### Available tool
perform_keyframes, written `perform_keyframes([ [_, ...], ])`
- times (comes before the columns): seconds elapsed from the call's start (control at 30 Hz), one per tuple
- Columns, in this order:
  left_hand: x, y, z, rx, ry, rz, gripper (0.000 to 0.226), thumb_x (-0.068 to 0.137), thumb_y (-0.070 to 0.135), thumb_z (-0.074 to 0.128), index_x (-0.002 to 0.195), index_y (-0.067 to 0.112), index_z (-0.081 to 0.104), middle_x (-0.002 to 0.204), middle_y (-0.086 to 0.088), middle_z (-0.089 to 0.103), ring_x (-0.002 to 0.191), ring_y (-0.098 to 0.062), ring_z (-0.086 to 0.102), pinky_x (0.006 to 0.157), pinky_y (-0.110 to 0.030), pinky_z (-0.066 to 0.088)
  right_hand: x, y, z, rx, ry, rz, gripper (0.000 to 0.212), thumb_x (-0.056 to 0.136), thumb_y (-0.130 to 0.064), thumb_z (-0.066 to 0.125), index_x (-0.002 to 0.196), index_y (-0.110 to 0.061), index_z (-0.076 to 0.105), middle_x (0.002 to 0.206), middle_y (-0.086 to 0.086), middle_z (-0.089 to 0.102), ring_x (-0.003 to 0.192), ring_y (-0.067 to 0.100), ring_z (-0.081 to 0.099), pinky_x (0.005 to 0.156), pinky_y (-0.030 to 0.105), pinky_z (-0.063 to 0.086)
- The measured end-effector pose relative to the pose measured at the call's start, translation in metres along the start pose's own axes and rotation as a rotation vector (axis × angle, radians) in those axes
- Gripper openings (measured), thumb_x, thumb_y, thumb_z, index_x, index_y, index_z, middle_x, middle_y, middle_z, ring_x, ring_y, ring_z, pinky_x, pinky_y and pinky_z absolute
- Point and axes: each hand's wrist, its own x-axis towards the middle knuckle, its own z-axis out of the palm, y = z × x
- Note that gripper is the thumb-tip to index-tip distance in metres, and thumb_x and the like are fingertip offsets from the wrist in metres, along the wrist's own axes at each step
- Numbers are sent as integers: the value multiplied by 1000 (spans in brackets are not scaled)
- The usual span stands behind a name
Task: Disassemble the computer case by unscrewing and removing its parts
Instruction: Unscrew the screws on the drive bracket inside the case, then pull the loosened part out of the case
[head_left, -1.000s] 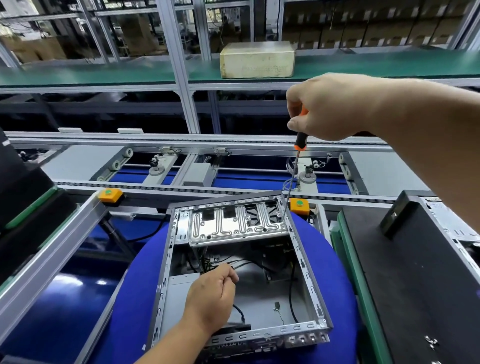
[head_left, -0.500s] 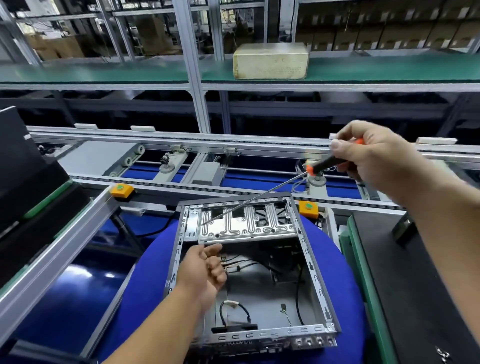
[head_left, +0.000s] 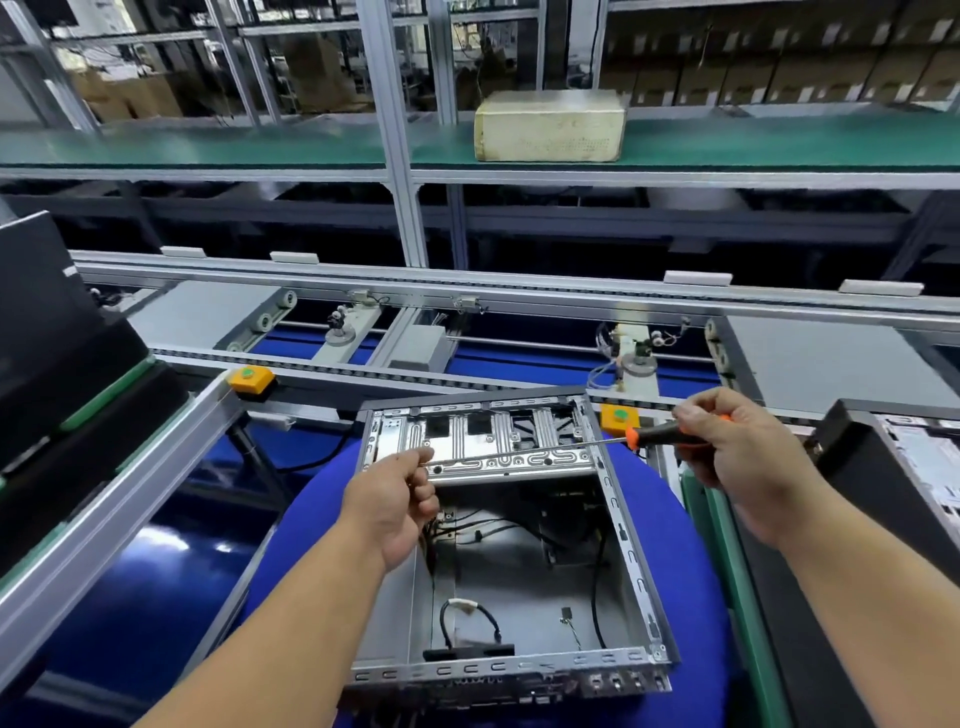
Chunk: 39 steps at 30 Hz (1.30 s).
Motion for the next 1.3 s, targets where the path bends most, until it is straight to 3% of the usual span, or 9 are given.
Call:
perform_keyframes([
  [0.17, 8, 1, -8, -73, 97, -17, 24, 111, 11, 42, 110, 5, 65, 62, 1, 47, 48, -10, 40, 40, -22, 37, -5, 5, 2, 149, 109, 54, 12, 105, -19, 54, 96, -15, 60, 66, 5, 65, 53, 11, 51, 50, 26, 38],
  [0.27, 7, -2, -14, -179, 87, -77, 29, 109, 8, 37, 110, 6, 65, 65, -1, 49, 54, -12, 42, 40, -22, 39, -15, 18, 12, 493, 108, 221, 12, 104, -23, 55, 102, -15, 63, 78, 10, 64, 61, 17, 54, 58, 29, 44],
  [0.4, -5, -12, -7, -252, 21, -142, 38, 94, -3, 32, 109, 4, 67, 69, -5, 50, 60, -15, 42, 45, -23, 41, -42, 40, 37, 767, -377, 355, 38, 93, -11, 70, 131, -12, 65, 108, 15, 69, 85, 26, 68, 75, 38, 58],
  [0.5, -17, -23, 3, -230, -2, -166, 37, 88, 2, 36, 105, 2, 69, 68, -4, 50, 60, -15, 41, 46, -24, 37, -57, 48, 64, 718, -616, 388, 55, 75, 11, 67, 127, -8, 63, 108, 21, 63, 90, 33, 65, 83, 48, 55],
  [0.6, -24, -35, 8, -176, 11, -199, 33, 95, 8, 40, 105, 2, 71, 66, -3, 50, 55, -14, 40, 44, -23, 31, -63, 58, 91, 624, -481, 439, 36, 64, 12, 52, 90, -11, 56, 82, 14, 54, 70, 28, 57, 70, 44, 52],
  [0.67, -26, -44, 10, -128, 11, -234, 32, 99, 9, 41, 111, 3, 69, 64, -1, 45, 51, -13, 36, 42, -23, 26, -62, 66, 101, 547, -360, 414, 27, 73, 9, 55, 76, -18, 49, 73, 10, 50, 63, 24, 52, 63, 39, 49],
  [0.9, -18, -79, 23, 74, 39, -308, 26, 104, 14, 42, 113, 6, 65, 56, 4, 21, 43, -11, 17, 40, -21, 16, -57, 91, 113, 283, -153, 356, 29, 97, -26, 67, 70, -24, 58, 57, 4, 42, 50, 17, 35, 51, 35, 28],
  [1.07, 10, -96, 48, 265, 70, -313, 14, 99, 19, 60, 107, 9, 64, 52, 4, 26, 40, -11, 21, 40, -20, 21, -63, 108, 110, 201, -91, 372, 28, 103, -36, 59, 95, -12, 69, 59, 7, 46, 54, 18, 38, 51, 34, 31],
  [1.3, 48, -111, 84, 300, -27, -359, 8, 101, 20, 64, 107, 16, 66, 49, 5, 33, 38, -9, 21, 39, -20, 20, -64, 113, 105, 251, -12, 367, 31, 104, -36, 57, 95, -8, 68, 57, 8, 47, 51, 18, 39, 50, 33, 35],
])
